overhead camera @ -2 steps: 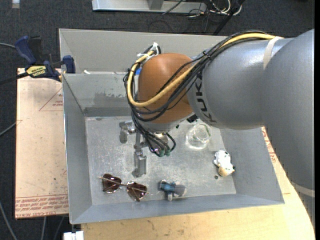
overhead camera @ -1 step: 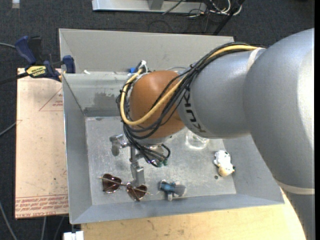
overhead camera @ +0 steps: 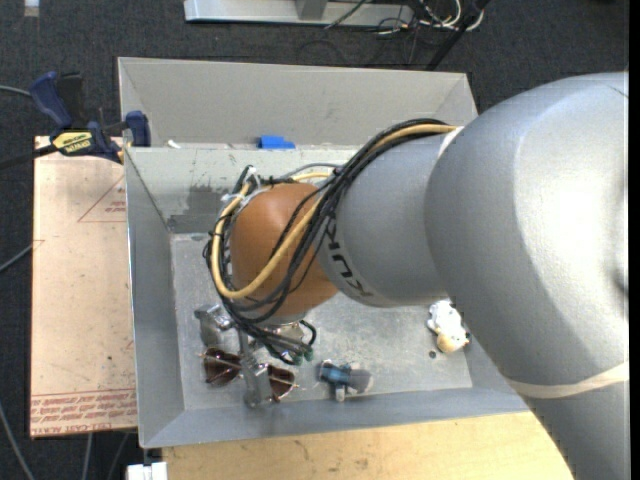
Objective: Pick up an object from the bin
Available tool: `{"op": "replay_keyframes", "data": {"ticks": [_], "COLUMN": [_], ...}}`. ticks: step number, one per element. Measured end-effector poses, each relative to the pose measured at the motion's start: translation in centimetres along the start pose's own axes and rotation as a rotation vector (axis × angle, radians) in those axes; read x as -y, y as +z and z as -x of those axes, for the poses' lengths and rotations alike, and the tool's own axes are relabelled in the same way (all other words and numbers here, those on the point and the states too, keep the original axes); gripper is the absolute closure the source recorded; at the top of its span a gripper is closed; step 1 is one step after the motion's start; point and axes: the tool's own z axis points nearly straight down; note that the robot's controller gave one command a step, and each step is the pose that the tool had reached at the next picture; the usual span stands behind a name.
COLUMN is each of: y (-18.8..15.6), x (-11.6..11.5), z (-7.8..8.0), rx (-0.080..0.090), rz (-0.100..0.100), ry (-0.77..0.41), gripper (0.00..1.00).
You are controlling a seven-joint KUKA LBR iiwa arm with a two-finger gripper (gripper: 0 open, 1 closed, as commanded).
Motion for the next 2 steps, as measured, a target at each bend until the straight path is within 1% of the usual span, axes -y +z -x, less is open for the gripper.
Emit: {"op": "replay_keyframes", "data": {"ticks": [1, 2], "y": [-0.28, -0.28], "x": [-0.24, -0.24], "z": [0.45, 0.45], "rx": [0.006, 0.006], "rz": [-0.003, -0.003], "ry": [-0.226, -0.225], "gripper": [1.0, 1.0]}}
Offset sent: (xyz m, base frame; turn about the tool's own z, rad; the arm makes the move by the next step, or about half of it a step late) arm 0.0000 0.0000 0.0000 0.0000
